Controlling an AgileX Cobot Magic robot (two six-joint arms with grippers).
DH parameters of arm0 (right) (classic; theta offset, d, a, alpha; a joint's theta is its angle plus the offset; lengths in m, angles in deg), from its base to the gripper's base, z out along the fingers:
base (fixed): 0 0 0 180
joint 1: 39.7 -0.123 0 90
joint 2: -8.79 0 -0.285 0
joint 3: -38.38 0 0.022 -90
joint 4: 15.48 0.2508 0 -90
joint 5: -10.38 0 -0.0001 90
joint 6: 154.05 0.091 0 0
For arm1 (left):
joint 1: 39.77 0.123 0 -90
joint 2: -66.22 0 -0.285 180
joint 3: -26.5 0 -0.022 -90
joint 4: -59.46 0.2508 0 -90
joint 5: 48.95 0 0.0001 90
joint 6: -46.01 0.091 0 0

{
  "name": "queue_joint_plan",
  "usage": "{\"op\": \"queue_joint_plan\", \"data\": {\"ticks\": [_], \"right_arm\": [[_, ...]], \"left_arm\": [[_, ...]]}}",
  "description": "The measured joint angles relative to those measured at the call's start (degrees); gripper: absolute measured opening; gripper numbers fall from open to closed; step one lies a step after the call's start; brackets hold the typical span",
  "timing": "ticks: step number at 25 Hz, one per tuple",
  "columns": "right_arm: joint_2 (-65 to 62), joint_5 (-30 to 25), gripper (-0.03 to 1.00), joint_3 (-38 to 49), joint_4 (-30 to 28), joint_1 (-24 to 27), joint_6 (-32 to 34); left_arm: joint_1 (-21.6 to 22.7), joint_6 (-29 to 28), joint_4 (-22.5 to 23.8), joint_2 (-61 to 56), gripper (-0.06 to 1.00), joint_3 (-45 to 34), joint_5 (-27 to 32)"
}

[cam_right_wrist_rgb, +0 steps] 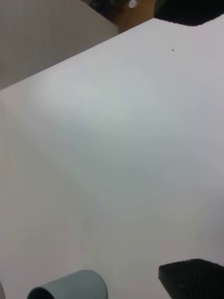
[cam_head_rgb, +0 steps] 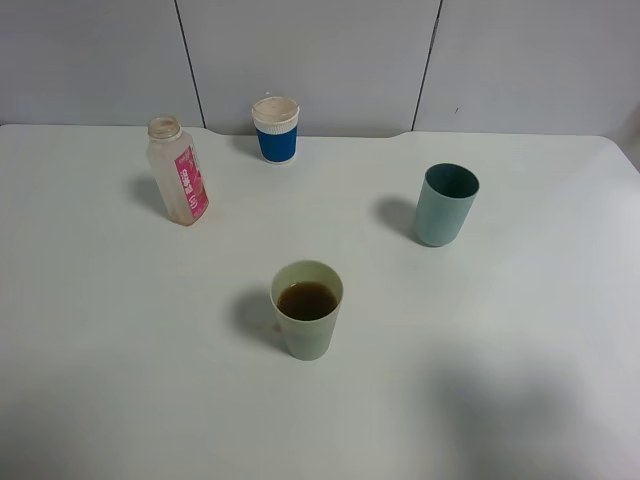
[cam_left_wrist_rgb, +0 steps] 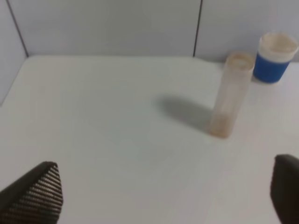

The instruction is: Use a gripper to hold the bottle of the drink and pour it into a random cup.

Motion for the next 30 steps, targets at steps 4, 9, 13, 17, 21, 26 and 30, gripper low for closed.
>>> {"op": "queue_joint_plan", "data": {"ticks": [4, 9, 13, 17, 21, 26, 30], "right_arm": [[0.0, 0.0, 1.0, 0.0, 0.0, 0.0, 0.0], [0.0, 0.0, 1.0, 0.0, 0.0, 0.0, 0.0], [0.0, 0.0, 1.0, 0.0, 0.0, 0.0, 0.0], [0.0, 0.0, 1.0, 0.0, 0.0, 0.0, 0.0], [0.0, 0.0, 1.0, 0.0, 0.0, 0.0, 0.0], [0.0, 0.0, 1.0, 0.0, 0.0, 0.0, 0.0], [0.0, 0.0, 1.0, 0.0, 0.0, 0.0, 0.0]], "left_arm": [[0.0, 0.0, -0.8, -0.5, 0.85, 0.0, 3.5], [0.0, 0.2, -0.9, -0.6, 0.85, -0.8, 5.8], [0.0, 1.6, -2.6, -0.8, 0.85, -2.4, 7.4], [0.0, 2.8, -3.9, -1.3, 0.85, -3.4, 9.2], [0.0, 4.4, -5.4, -1.3, 0.85, -3.8, 9.8], [0.0, 4.7, -5.4, -1.3, 0.85, -3.8, 9.8], [0.0, 4.7, -5.4, -1.3, 0.85, -3.8, 9.8]]}}
